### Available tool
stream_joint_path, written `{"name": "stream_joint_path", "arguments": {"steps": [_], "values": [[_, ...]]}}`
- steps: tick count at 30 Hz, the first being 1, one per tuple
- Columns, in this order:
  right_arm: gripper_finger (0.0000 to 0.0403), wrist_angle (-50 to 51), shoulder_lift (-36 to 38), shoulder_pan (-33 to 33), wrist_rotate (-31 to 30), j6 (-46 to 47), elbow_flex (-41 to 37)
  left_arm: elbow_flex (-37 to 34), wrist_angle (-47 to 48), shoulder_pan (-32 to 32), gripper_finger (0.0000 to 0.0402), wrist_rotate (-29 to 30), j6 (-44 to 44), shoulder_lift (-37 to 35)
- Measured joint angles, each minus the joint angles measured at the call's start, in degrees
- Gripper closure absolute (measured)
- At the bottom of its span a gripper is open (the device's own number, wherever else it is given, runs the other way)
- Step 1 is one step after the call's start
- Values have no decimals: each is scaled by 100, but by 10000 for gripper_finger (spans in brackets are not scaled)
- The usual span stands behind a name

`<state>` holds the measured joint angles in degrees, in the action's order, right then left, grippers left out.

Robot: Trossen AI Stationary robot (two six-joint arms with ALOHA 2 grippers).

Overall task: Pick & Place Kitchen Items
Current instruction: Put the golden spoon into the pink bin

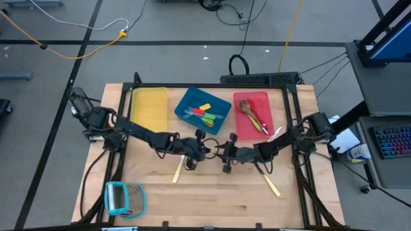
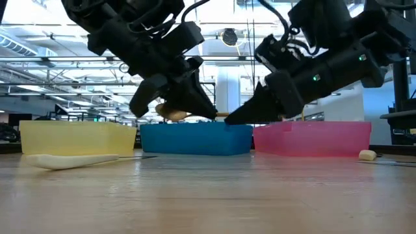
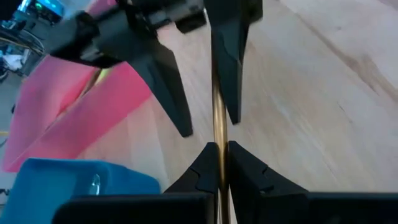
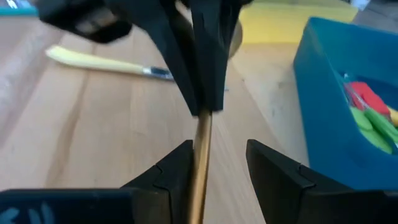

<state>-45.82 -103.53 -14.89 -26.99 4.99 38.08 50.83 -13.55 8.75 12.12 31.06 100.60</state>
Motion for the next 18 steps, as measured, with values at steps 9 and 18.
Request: {"name": "stream_joint_path", "arguments": {"steps": [9,18], "values": [[262,122,0,146,85,31,-1,2,-97,0,383,-99,76,-4],[307,53,0,-33,152,156,-1,7,-19,7,383,-207,-165,-4]]}}
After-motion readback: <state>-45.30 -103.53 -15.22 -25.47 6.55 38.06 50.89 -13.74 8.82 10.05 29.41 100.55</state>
